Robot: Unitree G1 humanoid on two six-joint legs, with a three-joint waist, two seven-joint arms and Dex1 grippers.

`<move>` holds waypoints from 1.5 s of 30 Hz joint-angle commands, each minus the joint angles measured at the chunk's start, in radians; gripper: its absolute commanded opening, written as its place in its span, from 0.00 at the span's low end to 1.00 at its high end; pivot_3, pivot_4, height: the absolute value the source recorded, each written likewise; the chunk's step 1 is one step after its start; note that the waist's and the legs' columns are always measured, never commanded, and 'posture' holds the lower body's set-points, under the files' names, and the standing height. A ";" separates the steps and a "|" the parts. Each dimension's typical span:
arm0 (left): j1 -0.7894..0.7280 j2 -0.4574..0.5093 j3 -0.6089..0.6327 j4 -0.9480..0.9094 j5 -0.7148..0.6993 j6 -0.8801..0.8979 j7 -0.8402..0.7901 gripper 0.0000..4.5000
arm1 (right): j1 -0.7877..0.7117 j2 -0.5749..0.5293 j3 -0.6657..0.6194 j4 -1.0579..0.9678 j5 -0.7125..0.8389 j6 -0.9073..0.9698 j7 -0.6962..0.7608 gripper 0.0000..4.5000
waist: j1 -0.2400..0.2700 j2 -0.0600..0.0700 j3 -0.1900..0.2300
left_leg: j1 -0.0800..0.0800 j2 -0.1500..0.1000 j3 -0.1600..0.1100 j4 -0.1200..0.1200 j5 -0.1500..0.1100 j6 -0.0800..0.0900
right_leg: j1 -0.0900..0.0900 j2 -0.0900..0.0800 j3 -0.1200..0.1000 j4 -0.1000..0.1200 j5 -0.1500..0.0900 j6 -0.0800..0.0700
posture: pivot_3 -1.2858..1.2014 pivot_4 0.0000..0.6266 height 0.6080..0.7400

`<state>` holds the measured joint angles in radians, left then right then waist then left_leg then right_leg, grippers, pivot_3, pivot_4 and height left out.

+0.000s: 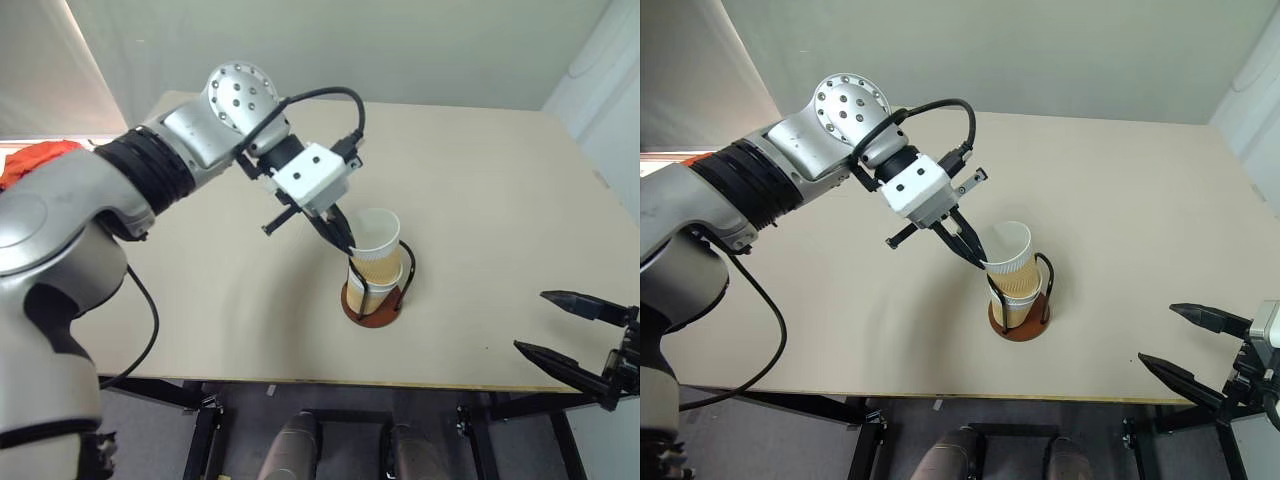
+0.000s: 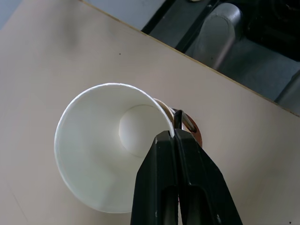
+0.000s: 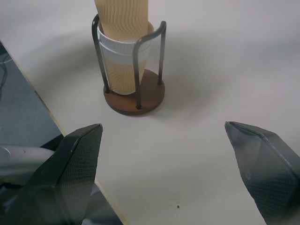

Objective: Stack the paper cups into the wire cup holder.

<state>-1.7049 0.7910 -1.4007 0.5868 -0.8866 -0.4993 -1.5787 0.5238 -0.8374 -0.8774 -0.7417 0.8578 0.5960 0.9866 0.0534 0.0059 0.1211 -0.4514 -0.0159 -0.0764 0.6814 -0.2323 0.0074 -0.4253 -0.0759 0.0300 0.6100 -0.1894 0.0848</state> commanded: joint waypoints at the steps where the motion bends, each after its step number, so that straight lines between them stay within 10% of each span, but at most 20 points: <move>1: -0.015 -0.015 0.032 0.022 0.011 0.006 -0.036 0.05 | -0.014 -0.008 0.011 -0.007 -0.006 -0.008 -0.016 0.99 | 0.000 0.000 0.000 | 0.000 0.000 0.000 0.000 0.000 0.000 | 0.000 0.000 0.000 0.000 0.000 0.000 | 0.52 0.24 1.00; 9: 0.022 -0.072 0.150 0.140 0.109 -0.001 -0.036 0.58 | -0.090 -0.045 0.091 0.035 -0.020 -0.013 -0.004 0.99 | -0.001 0.000 0.000 | 0.000 0.000 0.000 0.000 0.000 0.000 | 0.000 0.000 0.000 0.000 0.000 0.000 | 0.52 0.24 1.00; 14: 0.177 -0.093 0.451 0.237 0.225 0.122 -0.012 0.58 | -0.280 -0.104 0.280 0.155 -0.057 -0.040 0.026 0.99 | -0.009 0.003 -0.002 | 0.001 0.000 0.001 0.000 0.003 0.000 | 0.001 0.000 0.000 0.001 0.001 0.001 | 0.52 0.24 1.00; 23: 0.800 0.391 0.986 -0.314 0.106 0.661 0.147 0.58 | -0.756 -0.156 0.620 0.500 -0.175 -0.079 0.164 0.99 | -0.048 0.006 -0.003 | 0.005 0.007 0.005 -0.005 0.008 -0.004 | -0.004 0.017 0.001 0.003 0.004 0.007 | 0.52 0.24 1.00; 26: 1.109 0.513 1.232 -0.473 0.019 0.758 0.255 0.58 | -0.918 -0.141 0.739 0.605 -0.213 -0.085 0.252 0.99 | -0.034 0.008 -0.004 | 0.005 0.010 0.001 -0.006 0.007 -0.006 | -0.006 0.018 0.001 0.004 -0.002 -0.012 | 0.52 0.24 1.00; 34: 1.560 0.487 1.712 -0.748 -0.006 0.944 0.402 0.58 | -1.108 -0.078 0.871 0.776 -0.307 -0.147 0.368 0.99 | -0.029 0.005 -0.003 | 0.017 0.013 -0.002 -0.017 0.005 -0.015 | -0.007 0.018 -0.001 0.025 -0.012 -0.034 | 0.52 0.24 1.00; 45: 1.665 0.405 1.887 -0.912 0.014 1.099 0.449 0.58 | -1.196 -0.018 0.906 0.887 -0.386 -0.207 0.433 0.99 | -0.056 0.005 -0.003 | 0.033 0.017 -0.002 -0.029 0.013 -0.022 | -0.006 0.019 -0.001 0.035 -0.010 -0.054 | 0.52 0.24 1.00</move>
<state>-0.0396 1.1976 0.4484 -0.3019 -0.8734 0.5849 -1.1424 -0.6526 -0.8547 0.0366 0.1525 0.4747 0.4070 1.4086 -0.0024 0.0105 0.1179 -0.4181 0.0015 -0.0783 0.6498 -0.2181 -0.0150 -0.4323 -0.0565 0.0293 0.6451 -0.1991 0.0290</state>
